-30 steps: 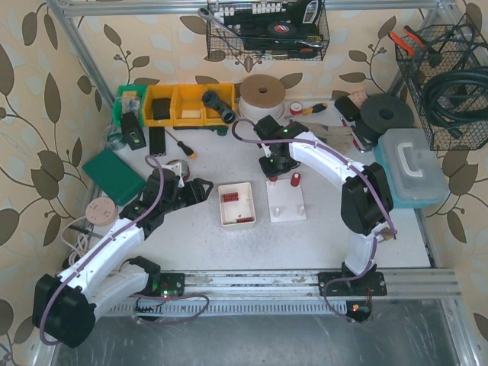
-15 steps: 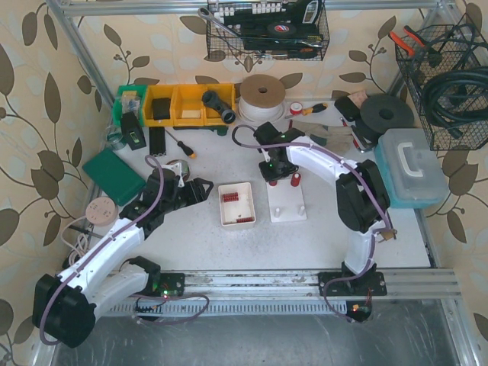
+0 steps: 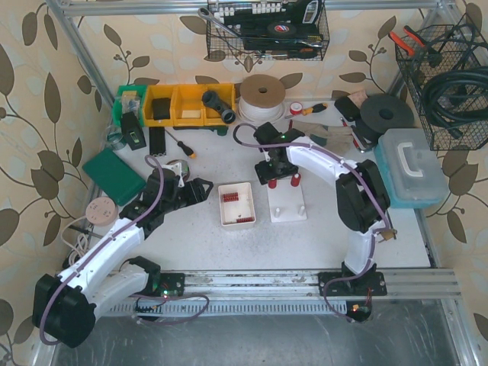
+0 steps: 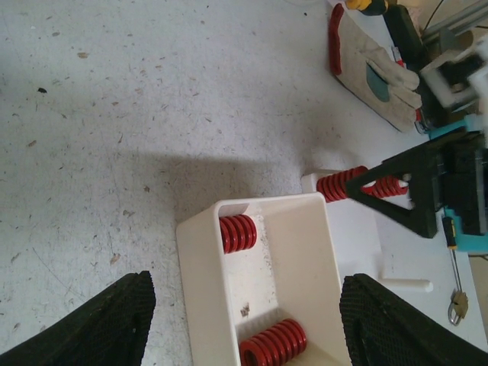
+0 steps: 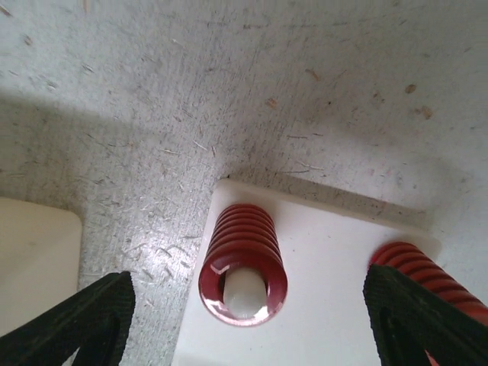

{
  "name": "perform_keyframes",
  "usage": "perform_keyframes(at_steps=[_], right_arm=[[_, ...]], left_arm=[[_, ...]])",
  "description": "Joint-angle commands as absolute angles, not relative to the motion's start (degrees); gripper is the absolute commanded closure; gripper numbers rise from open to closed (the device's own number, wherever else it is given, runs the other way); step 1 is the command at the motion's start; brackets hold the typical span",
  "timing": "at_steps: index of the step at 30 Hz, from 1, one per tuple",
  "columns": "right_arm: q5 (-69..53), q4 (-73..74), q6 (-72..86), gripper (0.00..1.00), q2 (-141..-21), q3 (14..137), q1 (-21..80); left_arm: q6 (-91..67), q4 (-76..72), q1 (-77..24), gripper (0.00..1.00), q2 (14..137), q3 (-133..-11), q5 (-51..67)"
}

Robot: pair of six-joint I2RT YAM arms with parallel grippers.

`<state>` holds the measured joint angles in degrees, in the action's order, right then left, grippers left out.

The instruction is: Install the large spring

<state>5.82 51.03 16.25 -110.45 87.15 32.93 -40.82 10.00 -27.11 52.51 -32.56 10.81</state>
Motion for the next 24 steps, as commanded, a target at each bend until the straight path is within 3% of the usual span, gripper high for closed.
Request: perform_keyframes(at_steps=[1,5,10,15,24], right_arm=[[6.77,52.46,18.94,0.19,-103.13,88.15,33.11],[3.0,43.34,23.25,0.23,-90.73,79.64,33.89],[-2.35,13.52,35.08,0.24,-72.46,54.32,35.17],[2.03,-4.43,43.32,0.24,-62.92,35.04,39.77],[0.52,-3.98,41.19,0.25,-63.68,35.81,39.9]], left_arm=[[-41.12,13.04,-27.69,0.3,54.2,-36.22,11.48],[-40.34,21.11,-28.33,0.33,61.1,-43.37,15.1],[-38.53,31.85,-36.6,0.33,66.89,-53.97,9.4],[-43.29,36.95,-40.58,0.34,73.23,-58.71,9.39],[-48.61,44.52,-49.12,0.34,81.72,-65.22,1.09]])
